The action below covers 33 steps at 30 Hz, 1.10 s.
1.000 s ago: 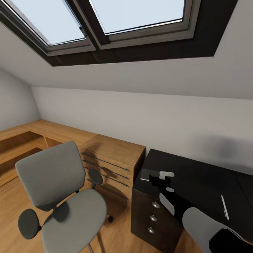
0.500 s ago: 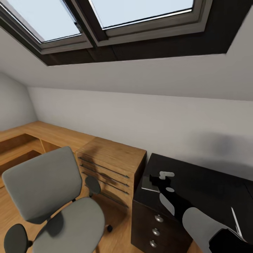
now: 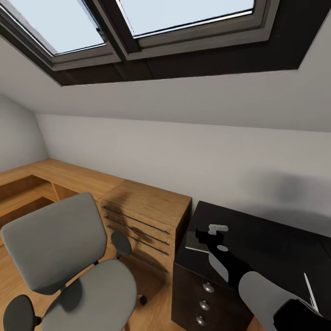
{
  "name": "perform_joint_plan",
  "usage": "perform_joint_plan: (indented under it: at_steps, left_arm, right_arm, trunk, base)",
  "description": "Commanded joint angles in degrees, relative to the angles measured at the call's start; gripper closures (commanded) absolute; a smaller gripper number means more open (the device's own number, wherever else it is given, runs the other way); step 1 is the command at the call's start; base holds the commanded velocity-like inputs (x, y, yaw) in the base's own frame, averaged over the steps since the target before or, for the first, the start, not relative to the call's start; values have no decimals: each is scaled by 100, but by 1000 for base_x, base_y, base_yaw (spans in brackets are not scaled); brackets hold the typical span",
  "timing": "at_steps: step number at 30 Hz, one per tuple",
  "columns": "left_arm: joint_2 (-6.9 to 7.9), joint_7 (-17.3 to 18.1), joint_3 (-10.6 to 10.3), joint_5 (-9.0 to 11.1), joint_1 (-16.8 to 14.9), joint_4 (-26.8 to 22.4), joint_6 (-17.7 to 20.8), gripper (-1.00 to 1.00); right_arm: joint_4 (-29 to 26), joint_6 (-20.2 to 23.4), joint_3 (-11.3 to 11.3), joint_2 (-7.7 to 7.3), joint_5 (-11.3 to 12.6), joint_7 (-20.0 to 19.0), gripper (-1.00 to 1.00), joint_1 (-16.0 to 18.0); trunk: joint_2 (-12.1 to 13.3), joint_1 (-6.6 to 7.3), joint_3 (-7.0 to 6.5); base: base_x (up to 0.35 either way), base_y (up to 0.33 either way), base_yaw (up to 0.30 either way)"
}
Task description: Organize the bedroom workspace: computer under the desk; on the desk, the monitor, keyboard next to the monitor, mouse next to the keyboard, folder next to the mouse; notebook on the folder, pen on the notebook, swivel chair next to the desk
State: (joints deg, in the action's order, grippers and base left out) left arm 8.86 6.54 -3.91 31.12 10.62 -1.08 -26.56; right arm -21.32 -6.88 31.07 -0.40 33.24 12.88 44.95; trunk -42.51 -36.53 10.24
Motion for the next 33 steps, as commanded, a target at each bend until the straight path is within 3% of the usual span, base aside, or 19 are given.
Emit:
perform_joint_plan:
  at_steps: [1,24,33]
  left_arm:
    - [2,26,-39,61,2,-6,-8,-100]
    - [2,26,-39,57,2,-6,-9,-100]
    - [2,36,-39,53,2,-6,-10,-100]
  right_arm:
    - [-1,-24,48,-4,59,31,-100,5]
    - [-19,217,49,4,64,34,-100,5]
    - [-4,323,35,-2,64,39,-100,5]
  trunk:
    - [-6,-1,7]
    - [-6,-1,7]
    - [-6,-1,7]
  base:
    - [1,0,0]
    - [1,0,0]
    - [197,0,0]
